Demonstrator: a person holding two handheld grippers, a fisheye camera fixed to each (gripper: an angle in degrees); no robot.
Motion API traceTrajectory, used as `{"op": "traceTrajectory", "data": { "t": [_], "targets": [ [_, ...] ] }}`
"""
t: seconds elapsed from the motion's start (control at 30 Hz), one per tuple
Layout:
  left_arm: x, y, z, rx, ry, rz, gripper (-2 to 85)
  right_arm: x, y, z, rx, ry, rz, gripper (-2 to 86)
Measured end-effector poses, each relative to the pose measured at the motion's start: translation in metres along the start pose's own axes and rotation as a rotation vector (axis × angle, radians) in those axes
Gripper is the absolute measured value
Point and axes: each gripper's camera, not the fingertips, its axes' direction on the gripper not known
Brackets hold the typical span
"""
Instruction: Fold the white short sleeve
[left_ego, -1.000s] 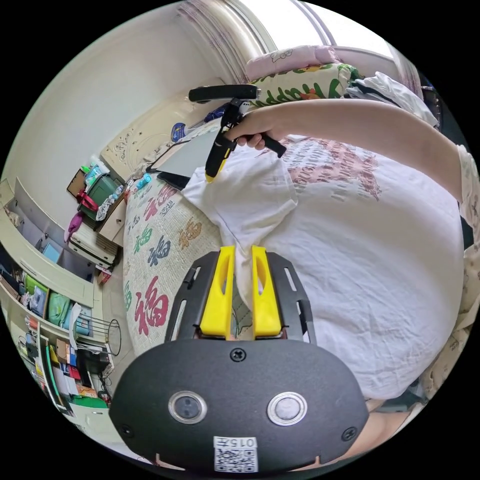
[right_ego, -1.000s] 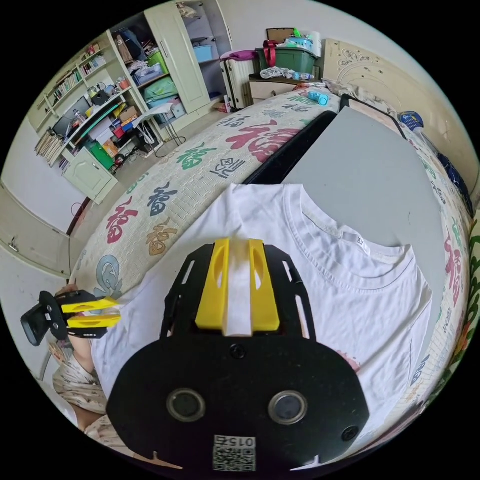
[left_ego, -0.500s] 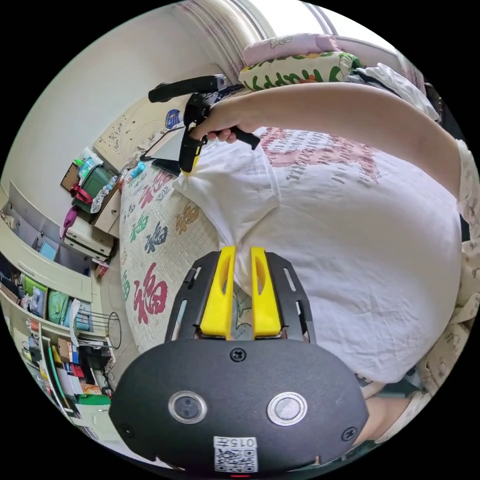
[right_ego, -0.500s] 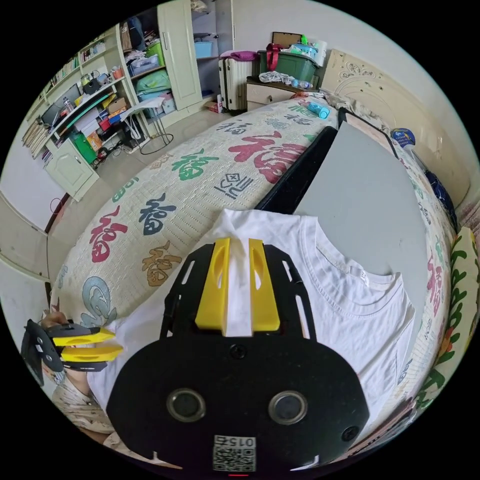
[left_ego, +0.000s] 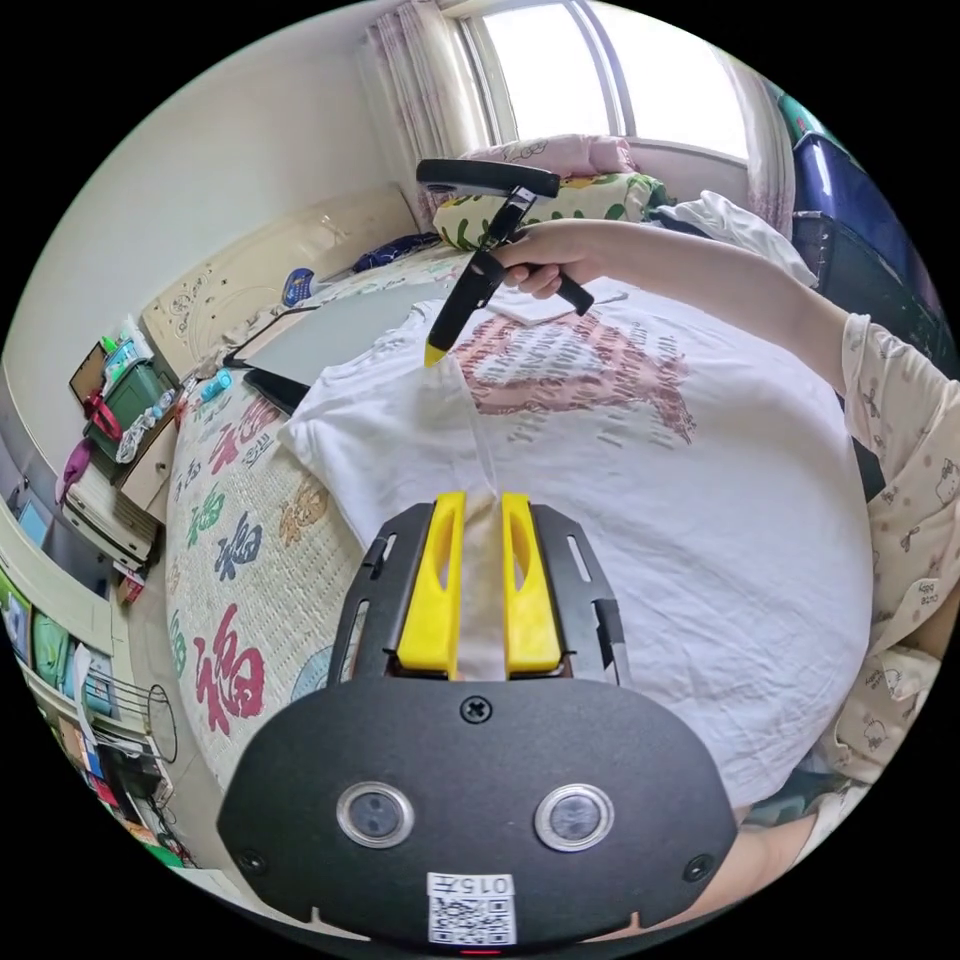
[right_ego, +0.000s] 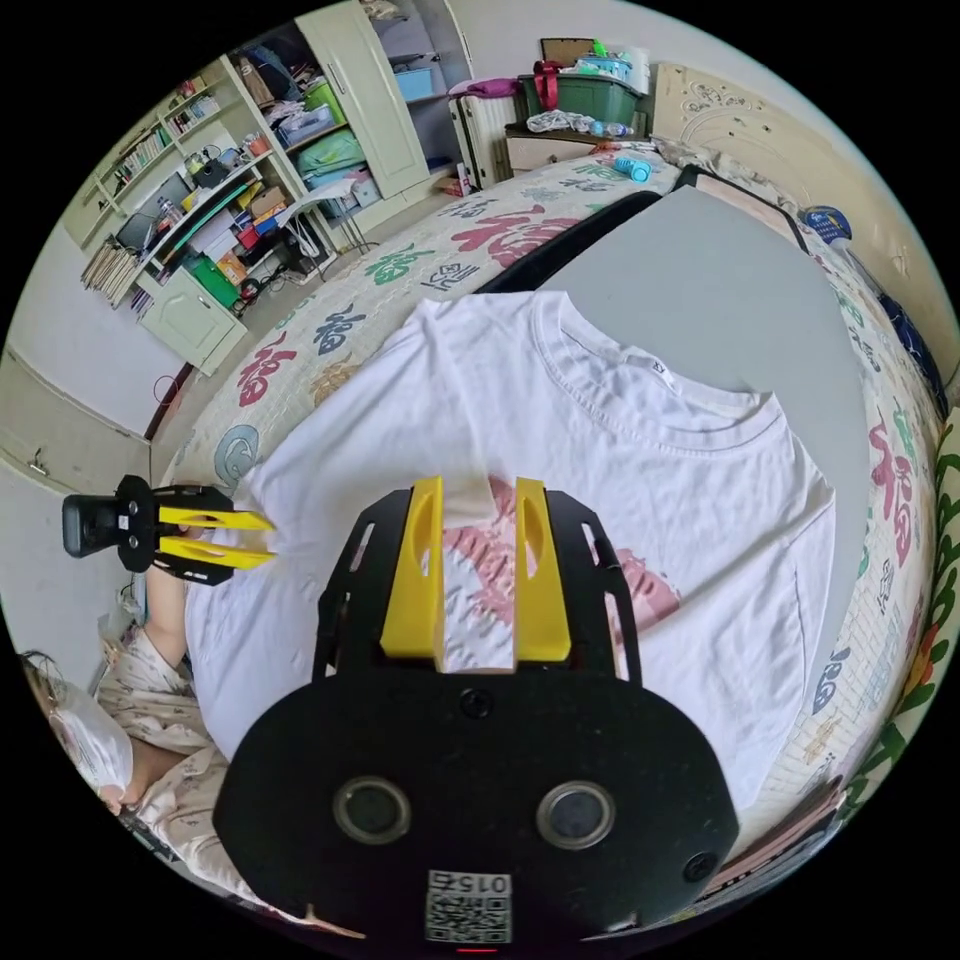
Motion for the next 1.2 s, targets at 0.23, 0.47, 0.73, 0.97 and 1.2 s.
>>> {"op": "traceTrajectory", "data": {
  "t": [0.23, 0.47, 0.73, 0.97, 1.2],
  "targets": [
    [-0.004, 0.023, 0.029, -0.003, 0.003, 0.007, 5.7, -0.011, 0.019, -0.016, 0.018, 0.013, -0.041, 1.0],
    [0.002, 0.051, 0.05, -0.006, -0.015, 0.02, 5.6, -0.017, 0.033, -0.024, 0.013, 0.044, -0.05, 0.2],
    [-0.045, 0.098, -0.004, 0.137, -0.012, -0.127, 9.6, 0.028, 0.098, -0.113, 0.218, -0.018, -0.107, 10.4],
    [-0.234, 0.068, 0.064, 0.084, -0.103, -0.528, 13.5, 0.146, 0.136, -0.141, 0.266, 0.129, 0.159, 13.6],
    [-0.321, 0.026, 0.182, 0.085, -0.012, -0.738, 13.4, 0.207, 0.13, -0.111, 0.236, 0.15, 0.319, 13.8]
  ]
}}
